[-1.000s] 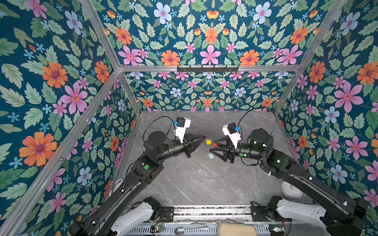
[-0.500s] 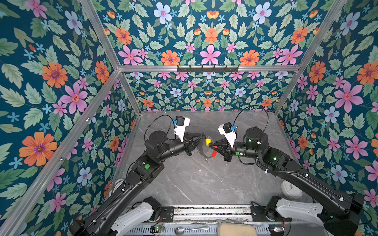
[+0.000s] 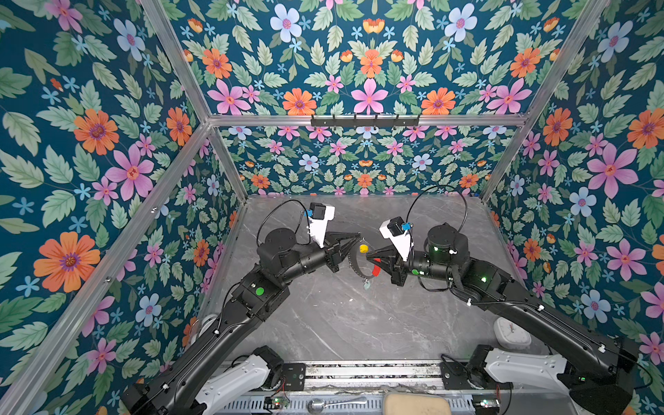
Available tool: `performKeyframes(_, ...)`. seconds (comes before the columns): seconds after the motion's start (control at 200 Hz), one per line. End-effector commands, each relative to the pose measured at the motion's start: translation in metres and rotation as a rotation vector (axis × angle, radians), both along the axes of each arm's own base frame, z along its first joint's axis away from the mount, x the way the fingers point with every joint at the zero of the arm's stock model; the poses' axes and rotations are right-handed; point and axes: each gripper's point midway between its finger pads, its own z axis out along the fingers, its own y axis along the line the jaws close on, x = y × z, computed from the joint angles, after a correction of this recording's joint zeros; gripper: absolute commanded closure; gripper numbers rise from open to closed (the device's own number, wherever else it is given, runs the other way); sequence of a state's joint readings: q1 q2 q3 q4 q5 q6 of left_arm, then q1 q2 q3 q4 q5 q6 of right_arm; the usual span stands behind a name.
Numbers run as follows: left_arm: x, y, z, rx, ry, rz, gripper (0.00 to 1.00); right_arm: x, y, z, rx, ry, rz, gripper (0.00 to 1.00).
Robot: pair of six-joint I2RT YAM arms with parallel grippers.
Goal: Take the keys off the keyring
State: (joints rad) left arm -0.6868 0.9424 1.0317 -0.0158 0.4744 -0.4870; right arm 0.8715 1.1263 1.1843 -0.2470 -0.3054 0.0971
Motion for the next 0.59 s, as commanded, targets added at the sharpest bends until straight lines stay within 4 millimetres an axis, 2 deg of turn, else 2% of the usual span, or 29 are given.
performKeyframes(0.0,0.007,0.002,-0.004,0.015,-0.007,0.033,1.0,-0.003,0.005,0.014,0.003,-0.088,0.01,1.0)
performKeyframes(0.2,0.0,-0.002,-0.004,-0.023,-0.045,-0.011,1.0,-0.016,0.014,0.012,-0.018,-0.1,0.074,1.0)
performKeyframes(0.29,-0.007,0.001,-0.001,-0.073,-0.105,-0.023,1.0,-0.022,0.013,0.011,-0.013,-0.104,0.097,0.72)
performKeyframes(0.355,-0.009,0.004,0.0,-0.104,-0.144,-0.02,1.0,-0.023,0.008,0.011,-0.008,-0.113,0.085,0.59)
performKeyframes(0.42,-0.012,0.007,0.0,-0.138,-0.184,-0.019,1.0,-0.022,0.0,0.016,0.013,-0.122,0.072,0.54)
performKeyframes(0.59,-0.026,0.012,0.005,-0.23,-0.295,-0.049,1.0,-0.012,-0.027,0.036,0.135,-0.086,0.027,0.51)
